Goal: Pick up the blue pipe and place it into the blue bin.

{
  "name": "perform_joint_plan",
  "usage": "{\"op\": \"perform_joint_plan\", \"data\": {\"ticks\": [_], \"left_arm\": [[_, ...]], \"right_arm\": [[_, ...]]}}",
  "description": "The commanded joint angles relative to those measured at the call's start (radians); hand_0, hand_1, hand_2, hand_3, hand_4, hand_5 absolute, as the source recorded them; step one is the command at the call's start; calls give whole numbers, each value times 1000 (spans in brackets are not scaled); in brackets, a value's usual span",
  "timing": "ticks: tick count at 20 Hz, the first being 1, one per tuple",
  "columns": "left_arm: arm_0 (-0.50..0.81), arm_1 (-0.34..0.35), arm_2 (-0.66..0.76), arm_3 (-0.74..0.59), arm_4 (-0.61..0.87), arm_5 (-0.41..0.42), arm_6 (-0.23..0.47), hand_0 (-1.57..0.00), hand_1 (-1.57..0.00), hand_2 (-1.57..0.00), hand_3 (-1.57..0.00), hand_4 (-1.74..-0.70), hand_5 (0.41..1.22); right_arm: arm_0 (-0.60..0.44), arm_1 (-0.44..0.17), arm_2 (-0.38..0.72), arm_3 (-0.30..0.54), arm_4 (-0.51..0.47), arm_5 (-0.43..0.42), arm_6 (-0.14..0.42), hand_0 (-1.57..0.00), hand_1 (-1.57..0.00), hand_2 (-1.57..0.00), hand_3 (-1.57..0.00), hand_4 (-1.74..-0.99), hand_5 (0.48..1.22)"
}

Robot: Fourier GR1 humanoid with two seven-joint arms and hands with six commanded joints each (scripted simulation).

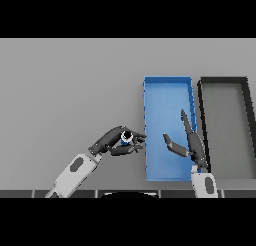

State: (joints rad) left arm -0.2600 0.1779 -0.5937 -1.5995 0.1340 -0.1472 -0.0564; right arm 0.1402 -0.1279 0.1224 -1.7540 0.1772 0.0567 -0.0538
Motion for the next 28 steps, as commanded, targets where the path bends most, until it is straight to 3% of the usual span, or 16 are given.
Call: {"op": "perform_joint_plan", "data": {"ticks": [1,5,7,8,11,14,19,22,28], "left_arm": [[-5,0,2,6,-4,1,10,-1567,-1568,-1568,-1496,-1740,1219],[0,-3,1,23,-12,-6,5,-1569,-1570,-1570,-1495,-1740,1219],[-1,-10,-3,23,-19,-4,10,-1570,-1570,-1570,-1495,-1741,1220],[0,-14,-6,24,-26,0,14,-1570,-1570,-1570,-1496,-1741,1220],[-3,-9,2,21,-19,-9,13,-1571,-1571,-1571,-1495,-1741,1221],[-17,-11,6,37,-30,-11,6,-1571,-1571,-1571,-1491,-1741,1221],[-11,-14,0,17,-37,-11,15,-1571,-1571,-1571,-1485,-1741,1221],[-26,-24,6,27,-31,-17,30,-1571,-1571,-1571,-1486,-1741,1221],[-16,-18,8,30,-9,-59,-3,-1571,-1571,-1571,-1532,-1741,1221]], "right_arm": [[-7,-2,-1,4,-3,3,9,1,1,1,1,-1141,605],[-42,-7,-16,35,-19,11,19,1,1,1,1,-1176,605],[-46,-22,-30,3,-103,72,-29,1,1,1,1,-1196,622],[-65,-27,-38,-15,-188,131,-24,1,1,1,1,-1195,608],[-96,-123,-46,-109,-373,281,45,1,1,1,1,-1256,558],[-187,-190,-5,-186,-490,354,189,1,1,1,1,-1314,500],[-317,-226,82,-225,-554,427,318,1,1,1,1,-1314,510],[-411,-197,145,-202,-502,454,343,1,1,1,1,-1294,523],[-529,-128,221,-134,-497,489,403,1,1,1,1,-1227,532]]}}
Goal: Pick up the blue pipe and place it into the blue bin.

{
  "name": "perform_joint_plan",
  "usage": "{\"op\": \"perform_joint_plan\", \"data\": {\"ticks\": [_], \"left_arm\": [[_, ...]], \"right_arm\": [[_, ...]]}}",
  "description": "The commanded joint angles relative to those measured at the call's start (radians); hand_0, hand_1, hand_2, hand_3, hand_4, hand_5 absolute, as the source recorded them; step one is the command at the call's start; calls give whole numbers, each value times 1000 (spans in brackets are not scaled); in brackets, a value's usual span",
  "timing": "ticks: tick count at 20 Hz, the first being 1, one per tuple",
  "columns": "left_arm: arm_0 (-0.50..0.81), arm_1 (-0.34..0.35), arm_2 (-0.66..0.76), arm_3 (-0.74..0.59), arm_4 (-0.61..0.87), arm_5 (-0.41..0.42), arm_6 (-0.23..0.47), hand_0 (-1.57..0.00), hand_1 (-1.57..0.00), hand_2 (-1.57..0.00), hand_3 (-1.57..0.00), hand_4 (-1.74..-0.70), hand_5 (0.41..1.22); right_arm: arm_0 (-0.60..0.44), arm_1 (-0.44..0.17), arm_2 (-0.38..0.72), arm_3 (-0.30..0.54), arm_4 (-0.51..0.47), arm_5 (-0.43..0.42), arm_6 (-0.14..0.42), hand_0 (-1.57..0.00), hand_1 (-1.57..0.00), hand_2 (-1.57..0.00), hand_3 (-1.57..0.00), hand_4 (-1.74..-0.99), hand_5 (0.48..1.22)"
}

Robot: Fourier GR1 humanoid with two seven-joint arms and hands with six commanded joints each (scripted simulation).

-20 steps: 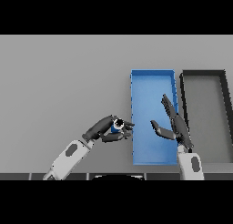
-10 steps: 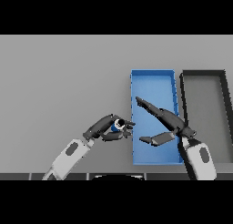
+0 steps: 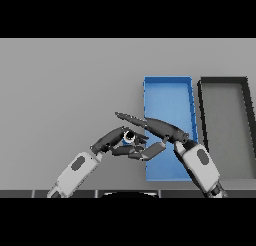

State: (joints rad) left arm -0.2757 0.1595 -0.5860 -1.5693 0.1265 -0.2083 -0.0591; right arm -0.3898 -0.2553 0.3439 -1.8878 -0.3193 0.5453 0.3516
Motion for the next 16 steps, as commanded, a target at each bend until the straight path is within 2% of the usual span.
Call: {"op": "perform_joint_plan", "data": {"ticks": [1,4,6,7,8,9,10,11,12,13,14,15,16], "left_arm": [[-5,-6,-2,0,-10,8,9,-1571,-1571,-1571,-1536,-1741,1221],[-5,11,-1,2,-39,11,-4,-1571,-1571,-1571,-1540,-1740,1221],[16,17,0,-22,-7,-11,-5,-1571,-1571,-1571,-1484,-1736,1221],[7,18,-8,-12,-45,2,-5,-1394,-1326,-1320,-1288,-1737,1221],[-15,43,-19,-14,-73,-4,67,-1182,-1078,-1063,-1030,-1682,1221],[-26,57,-30,-14,-86,-20,121,-991,-878,-850,-824,-1552,1221],[-24,59,-29,-17,-100,-24,144,-818,-706,-680,-659,-1480,1221],[-18,53,-8,-15,-98,-23,119,-776,-706,-686,-583,-1533,1221],[-23,43,5,-11,-108,-14,115,-935,-879,-863,-781,-1574,1221],[-16,21,8,-7,-99,-10,121,-1063,-1017,-969,-939,-1607,1221],[10,22,8,-28,-90,-15,109,-1164,-1128,-1051,-1065,-1634,1221],[14,-3,17,-8,-76,-15,105,-1246,-1217,-1115,-1166,-1655,1221],[20,-11,27,-9,-65,-24,82,-1311,-1287,-1186,-1247,-1673,1221]], "right_arm": [[-12,12,9,20,14,8,-5,1,1,1,1,-1225,529],[-76,62,29,69,16,10,12,1,1,1,1,-1218,508],[-114,81,31,111,15,28,4,-53,-84,-102,-46,-1245,506],[-129,94,43,115,9,35,14,-181,-225,-237,-161,-1294,509],[-153,95,43,129,4,45,29,-345,-375,-379,-296,-1335,507],[-172,108,51,145,4,50,43,-527,-534,-531,-440,-1362,508],[-177,118,59,153,16,56,31,-718,-699,-739,-635,-1430,522],[-182,124,57,164,-3,60,12,-888,-873,-905,-768,-1486,550],[-187,125,59,172,-42,68,8,-1025,-1013,-1038,-868,-1530,606],[-184,118,62,180,-80,76,6,-1134,-1124,-1145,-957,-1562,666],[-173,115,72,171,-104,65,6,-1221,-1214,-1230,-1080,-1526,728],[-170,120,80,186,-113,58,-8,-1291,-1285,-1298,-1178,-1495,826],[-167,119,83,184,-111,43,-37,-1347,-1342,-1353,-1257,-1469,905]]}}
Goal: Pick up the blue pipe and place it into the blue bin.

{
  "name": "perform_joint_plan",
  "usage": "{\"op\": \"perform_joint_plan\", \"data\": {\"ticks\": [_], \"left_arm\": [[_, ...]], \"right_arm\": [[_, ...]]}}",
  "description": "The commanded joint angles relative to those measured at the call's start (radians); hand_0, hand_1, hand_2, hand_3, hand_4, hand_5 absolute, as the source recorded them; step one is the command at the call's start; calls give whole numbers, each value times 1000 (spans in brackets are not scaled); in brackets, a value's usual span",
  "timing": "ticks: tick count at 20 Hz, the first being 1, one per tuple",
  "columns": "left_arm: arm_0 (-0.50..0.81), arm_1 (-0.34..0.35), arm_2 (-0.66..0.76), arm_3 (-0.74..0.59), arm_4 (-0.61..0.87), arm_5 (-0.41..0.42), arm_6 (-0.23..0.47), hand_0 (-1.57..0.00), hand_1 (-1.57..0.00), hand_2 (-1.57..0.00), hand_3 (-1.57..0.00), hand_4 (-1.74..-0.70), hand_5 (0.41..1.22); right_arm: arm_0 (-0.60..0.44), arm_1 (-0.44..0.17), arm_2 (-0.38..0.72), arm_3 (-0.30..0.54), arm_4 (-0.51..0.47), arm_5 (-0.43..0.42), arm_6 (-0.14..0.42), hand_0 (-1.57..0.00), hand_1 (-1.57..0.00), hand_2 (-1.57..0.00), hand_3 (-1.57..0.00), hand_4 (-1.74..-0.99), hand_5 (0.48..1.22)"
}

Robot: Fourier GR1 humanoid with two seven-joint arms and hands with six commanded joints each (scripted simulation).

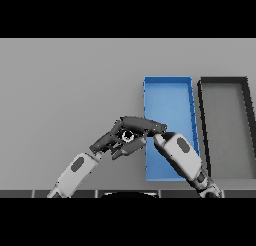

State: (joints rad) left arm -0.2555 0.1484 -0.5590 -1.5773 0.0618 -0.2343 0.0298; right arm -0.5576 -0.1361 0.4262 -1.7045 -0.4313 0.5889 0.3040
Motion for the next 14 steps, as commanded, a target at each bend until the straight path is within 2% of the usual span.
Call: {"op": "perform_joint_plan", "data": {"ticks": [1,3,5,7,8,9,10,11,12,13,14], "left_arm": [[15,-9,3,-5,9,-3,-33,-1363,-1344,-1254,-1312,-1686,1221],[4,-12,17,-9,17,-17,-10,-1438,-1426,-1348,-1405,-1706,1221],[-2,-13,31,1,17,-26,-21,-1486,-1478,-1390,-1465,-1719,1221],[25,-18,24,-23,22,-17,-15,-1516,-1512,-1388,-1503,-1727,1221],[21,-12,27,-21,5,-10,-30,-1435,-1354,-1221,-1333,-1648,1221],[8,8,22,-22,-25,-13,-51,-1157,-1083,-977,-1066,-1535,1221],[-7,25,18,-19,-56,-36,-34,-925,-866,-781,-853,-1415,1221],[-14,36,11,-13,-87,-63,-28,-740,-693,-625,-682,-1307,1221],[-15,34,4,-4,-115,-78,-35,-592,-554,-500,-546,-1216,1221],[-20,33,11,2,-137,-85,-51,-473,-443,-399,-436,-1143,1187],[-13,38,18,5,-149,-95,-70,-378,-354,-319,-349,-1088,1113]], "right_arm": [[-4,-4,5,-6,3,-9,-1,-1392,-1388,-1396,-1320,-1452,968],[-23,-35,14,-1,73,3,-94,-1456,-1454,-1459,-1410,-1447,1059],[-18,-60,40,-21,61,-14,-94,-1498,-1496,-1500,-1468,-1465,1118],[-19,-60,54,-20,31,-42,-106,-1524,-1523,-1525,-1505,-1475,1155],[-29,-69,51,-13,11,-56,-102,-1533,-1533,-1534,-1518,-1480,1168],[-27,-72,57,-26,-26,-74,-85,-1541,-1540,-1542,-1529,-1483,1179],[-12,-81,70,-25,-22,-75,-111,-1547,-1546,-1548,-1537,-1487,1187],[-19,-78,80,-28,-17,-90,-96,-1552,-1551,-1552,-1544,-1488,1194],[-23,-89,79,-29,-7,-96,-91,-1556,-1555,-1556,-1549,-1490,1199],[-35,-92,77,-29,-15,-102,-74,-1559,-1558,-1559,-1554,-1491,1204],[-35,-86,88,-25,-10,-107,-77,-1561,-1561,-1561,-1557,-1492,1207]]}}
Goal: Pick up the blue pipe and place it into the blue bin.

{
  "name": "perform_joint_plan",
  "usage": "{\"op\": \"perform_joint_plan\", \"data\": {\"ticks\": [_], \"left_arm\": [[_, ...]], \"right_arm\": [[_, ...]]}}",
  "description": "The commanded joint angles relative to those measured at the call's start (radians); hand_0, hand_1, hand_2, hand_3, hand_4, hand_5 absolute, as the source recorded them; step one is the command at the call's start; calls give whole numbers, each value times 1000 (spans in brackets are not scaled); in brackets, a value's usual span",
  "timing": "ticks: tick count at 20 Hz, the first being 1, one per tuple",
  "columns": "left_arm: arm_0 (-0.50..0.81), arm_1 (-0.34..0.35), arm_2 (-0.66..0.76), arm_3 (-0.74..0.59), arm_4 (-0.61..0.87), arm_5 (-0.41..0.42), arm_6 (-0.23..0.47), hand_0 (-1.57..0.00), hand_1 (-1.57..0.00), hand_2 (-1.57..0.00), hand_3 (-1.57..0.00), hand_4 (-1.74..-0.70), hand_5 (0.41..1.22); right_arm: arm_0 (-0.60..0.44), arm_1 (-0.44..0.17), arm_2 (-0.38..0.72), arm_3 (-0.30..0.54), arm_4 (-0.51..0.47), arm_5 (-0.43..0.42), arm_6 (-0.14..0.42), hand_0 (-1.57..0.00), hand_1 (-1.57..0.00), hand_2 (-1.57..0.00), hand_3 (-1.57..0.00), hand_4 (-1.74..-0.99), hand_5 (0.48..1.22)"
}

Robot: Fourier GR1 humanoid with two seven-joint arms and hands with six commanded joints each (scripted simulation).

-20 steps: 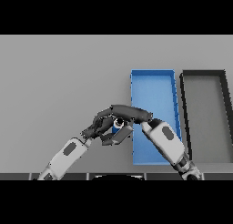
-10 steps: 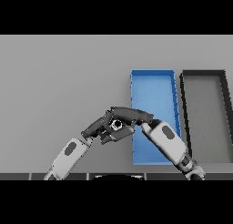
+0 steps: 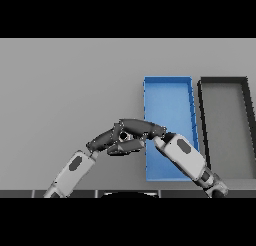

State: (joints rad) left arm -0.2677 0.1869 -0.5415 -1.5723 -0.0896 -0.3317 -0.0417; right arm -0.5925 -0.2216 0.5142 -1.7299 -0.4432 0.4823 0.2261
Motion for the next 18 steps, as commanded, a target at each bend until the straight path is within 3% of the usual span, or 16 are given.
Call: {"op": "perform_joint_plan", "data": {"ticks": [1,4,7,14,16,18], "left_arm": [[1,4,4,-1,-4,-1,-21,-303,-283,-255,-279,-1041,1020],[-23,-1,14,14,-12,16,17,-154,-145,-130,-142,-942,785],[-13,4,12,21,-18,17,-3,-79,-74,-66,-72,-889,664],[-2,-13,28,20,21,15,74,-16,-15,-13,-14,-896,562],[9,-27,16,27,8,27,87,-10,-9,-8,-9,-901,548],[11,-21,22,25,16,22,92,-6,-5,-5,-5,-911,534]], "right_arm": [[-10,3,-2,-1,-14,-4,12,-1563,-1563,-1563,-1560,-1493,1210],[1,2,5,10,10,2,-23,-1567,-1567,-1567,-1565,-1496,1215],[-9,-19,5,0,21,-4,-26,-1569,-1569,-1569,-1568,-1495,1218],[-28,-9,-3,20,-37,-39,-5,-1571,-1571,-1571,-1570,-1489,1220],[-37,-20,-15,-10,-135,-64,47,-1571,-1571,-1571,-1571,-1491,1221],[-75,-48,-39,-34,-233,-94,106,-1571,-1571,-1571,-1571,-1581,1221]]}}
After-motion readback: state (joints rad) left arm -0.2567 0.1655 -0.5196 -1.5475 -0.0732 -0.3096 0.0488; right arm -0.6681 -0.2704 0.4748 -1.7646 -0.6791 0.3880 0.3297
